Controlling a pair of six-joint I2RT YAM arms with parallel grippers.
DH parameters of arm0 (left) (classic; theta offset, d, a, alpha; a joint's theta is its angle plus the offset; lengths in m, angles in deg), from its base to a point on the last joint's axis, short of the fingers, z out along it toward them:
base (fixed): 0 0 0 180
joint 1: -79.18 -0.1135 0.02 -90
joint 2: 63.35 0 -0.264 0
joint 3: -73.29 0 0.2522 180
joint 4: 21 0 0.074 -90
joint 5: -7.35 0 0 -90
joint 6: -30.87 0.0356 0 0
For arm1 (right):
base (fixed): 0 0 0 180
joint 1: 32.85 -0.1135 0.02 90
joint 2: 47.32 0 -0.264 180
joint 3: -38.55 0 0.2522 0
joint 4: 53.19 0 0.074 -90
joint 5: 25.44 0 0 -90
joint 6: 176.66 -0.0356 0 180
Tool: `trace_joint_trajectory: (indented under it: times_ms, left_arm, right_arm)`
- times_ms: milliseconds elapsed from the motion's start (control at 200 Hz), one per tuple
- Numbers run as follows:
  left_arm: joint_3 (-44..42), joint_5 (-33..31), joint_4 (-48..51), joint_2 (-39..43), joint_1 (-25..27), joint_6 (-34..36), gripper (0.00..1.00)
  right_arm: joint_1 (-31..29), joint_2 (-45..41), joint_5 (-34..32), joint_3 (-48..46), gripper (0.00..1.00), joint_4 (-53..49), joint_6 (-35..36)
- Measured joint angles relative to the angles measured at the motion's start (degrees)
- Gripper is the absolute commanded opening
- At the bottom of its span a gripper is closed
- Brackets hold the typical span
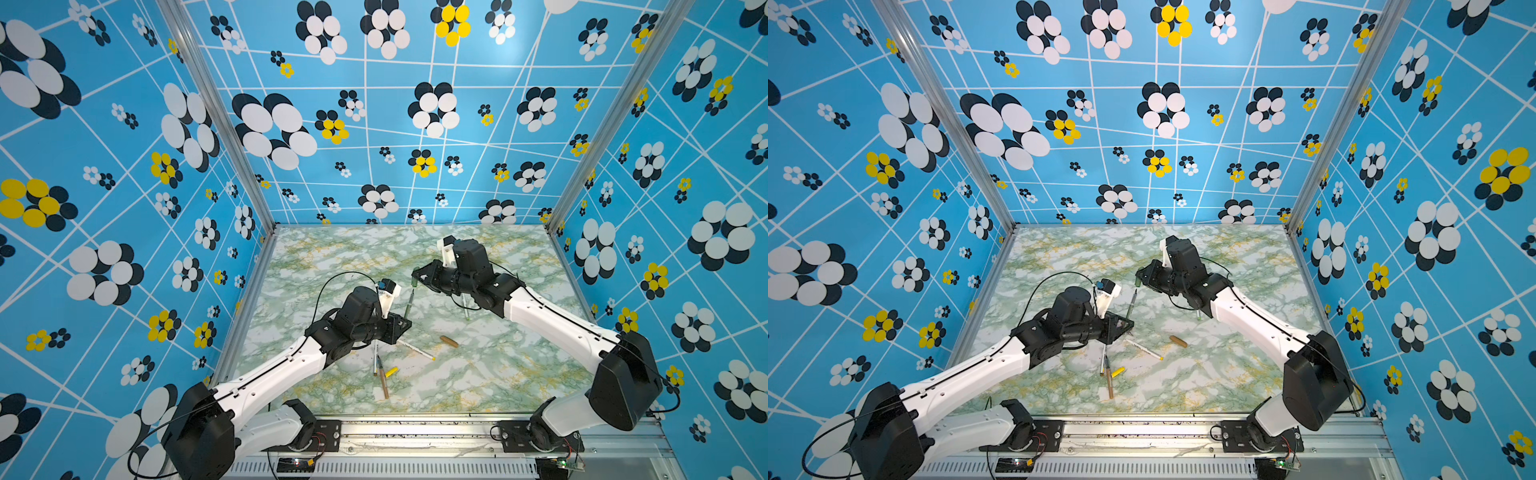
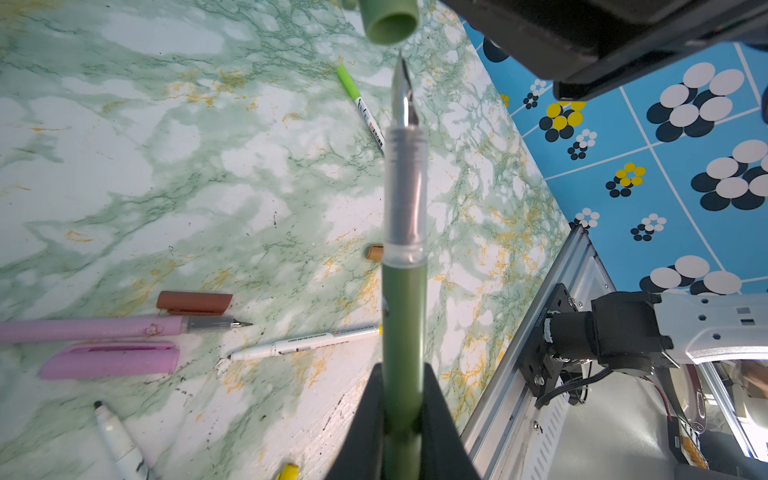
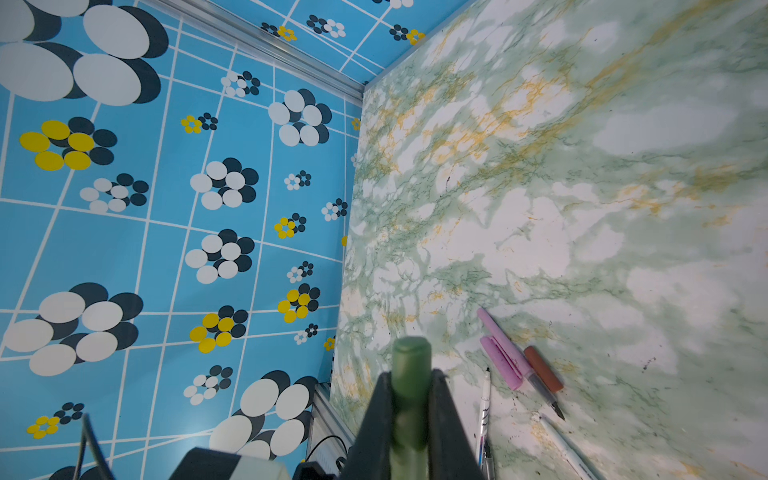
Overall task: Insert the pens into the pen caps
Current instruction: 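Lower the olive-green cap onto the pen nib with the right gripper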
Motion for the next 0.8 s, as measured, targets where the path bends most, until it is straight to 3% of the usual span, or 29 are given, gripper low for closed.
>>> trace_joint_trajectory:
  times_ms: [800]
  left_arm:
    - [0.0, -1.6, 0.0, 0.0, 0.0, 0.0, 0.0]
  right_arm:
    - [-1.0, 0.0, 0.2, -0.3, 0.04, 0.4, -0.1]
